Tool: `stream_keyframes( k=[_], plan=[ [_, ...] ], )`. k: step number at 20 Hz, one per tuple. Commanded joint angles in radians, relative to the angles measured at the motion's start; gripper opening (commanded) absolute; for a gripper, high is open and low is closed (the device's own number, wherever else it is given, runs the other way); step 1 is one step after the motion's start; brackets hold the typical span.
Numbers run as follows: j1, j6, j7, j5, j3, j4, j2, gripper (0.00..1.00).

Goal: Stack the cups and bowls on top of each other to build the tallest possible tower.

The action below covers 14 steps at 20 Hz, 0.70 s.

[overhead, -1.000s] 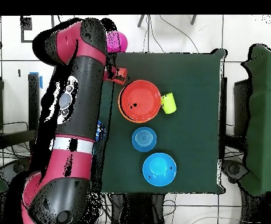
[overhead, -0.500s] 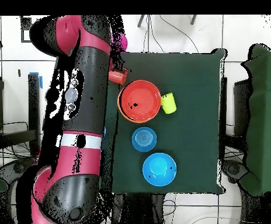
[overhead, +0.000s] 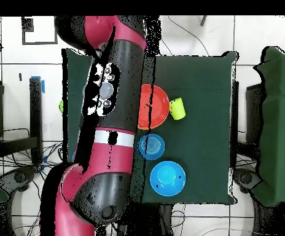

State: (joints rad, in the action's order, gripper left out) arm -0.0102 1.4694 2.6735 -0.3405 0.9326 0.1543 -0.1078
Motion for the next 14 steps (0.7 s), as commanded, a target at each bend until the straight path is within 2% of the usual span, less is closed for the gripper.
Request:
stream_keyframes(
  k=[1, 4, 9, 14],
  plan=[
    [-0.022, 0.001, -0.003, -0.024, -0.024, -0.008, -0.065, 1.0],
    [-0.05, -0.048, 0.014, -0.026, -0.021, -0.013, -0.082, 1.0],
    [-0.085, -0.046, -0.016, -0.058, -0.023, -0.029, -0.1, 1.0],
    [-0.086, -0.027, -0.023, -0.072, 0.003, -0.047, -0.095, 1.0]
  ],
)
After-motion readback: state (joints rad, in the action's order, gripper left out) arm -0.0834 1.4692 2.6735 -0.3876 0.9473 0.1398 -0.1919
